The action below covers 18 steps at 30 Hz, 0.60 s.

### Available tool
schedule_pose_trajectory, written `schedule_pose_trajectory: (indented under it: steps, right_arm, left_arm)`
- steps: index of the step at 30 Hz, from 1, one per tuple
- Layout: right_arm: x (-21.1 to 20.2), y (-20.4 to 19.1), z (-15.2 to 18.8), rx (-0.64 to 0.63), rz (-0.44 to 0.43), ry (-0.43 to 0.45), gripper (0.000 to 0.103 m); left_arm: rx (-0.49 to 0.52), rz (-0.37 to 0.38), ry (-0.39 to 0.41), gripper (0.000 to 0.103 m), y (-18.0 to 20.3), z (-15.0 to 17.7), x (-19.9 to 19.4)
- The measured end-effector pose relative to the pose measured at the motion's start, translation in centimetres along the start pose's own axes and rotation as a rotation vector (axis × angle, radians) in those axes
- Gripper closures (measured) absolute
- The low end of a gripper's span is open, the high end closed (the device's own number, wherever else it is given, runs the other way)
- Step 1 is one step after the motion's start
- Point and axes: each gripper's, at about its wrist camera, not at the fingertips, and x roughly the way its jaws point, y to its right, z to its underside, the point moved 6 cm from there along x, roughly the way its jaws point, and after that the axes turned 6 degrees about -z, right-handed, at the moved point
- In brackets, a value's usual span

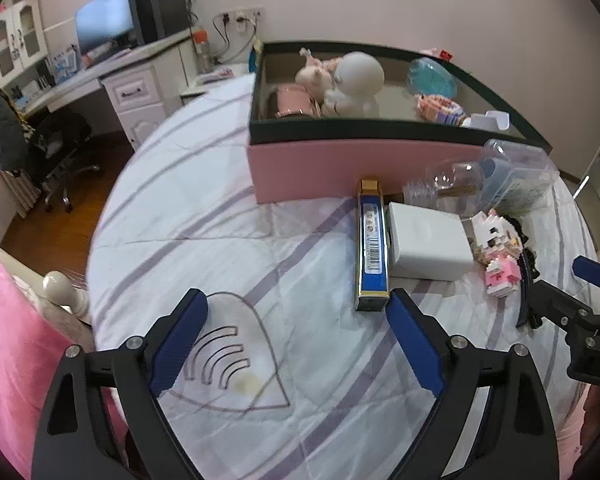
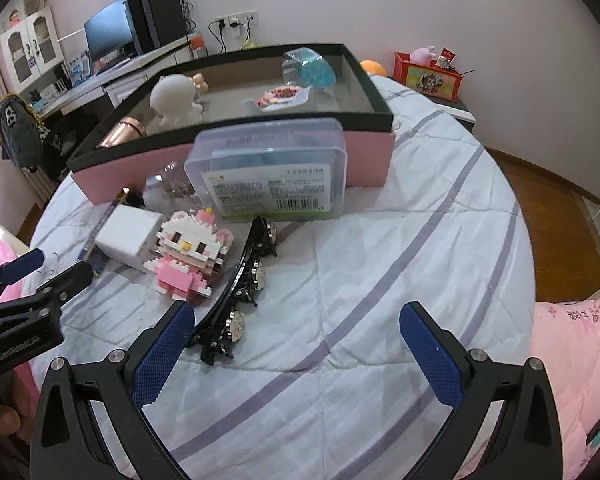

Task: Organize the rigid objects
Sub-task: 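Grasp the blue-and-gold tube with the left tool while the right tool grasps the black hair clip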

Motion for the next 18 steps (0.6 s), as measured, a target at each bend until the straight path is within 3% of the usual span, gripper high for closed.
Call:
schedule_pose_trajectory:
  steps: [5,9,14,17,18]
  right_arm:
    - [0.2,0.5,-0.4,0.006,0.018,0.014,0.011]
    - [0.2,-0.1,-1.0,0.001,-0.001,0.013,0.029]
    - [1.3,-1.3,-0.7,-0.014,0.003,-0.017,0.034]
    - [1.3,-1.2,-0.7,-0.01,0.019,-0.008,0.038]
    - [1.2,-1.0,-0.7,-0.011,0.027,-0.005,0.046]
  left_arm:
    - [0.025,0.01,0.007,0.019,0.7,-1.2,1.0]
    - [0.052,0.015,0.007,0.027,1.3,-2.2,1.9]
    - [0.058,0.038,0.01,0.039,1.7,-2.6,2.0]
    - [0.058,0.058,0.014,0.056,1.7,-2.5,1.8]
    - [0.058,0.068,0.014,0.06,1.8,-2.5,1.7]
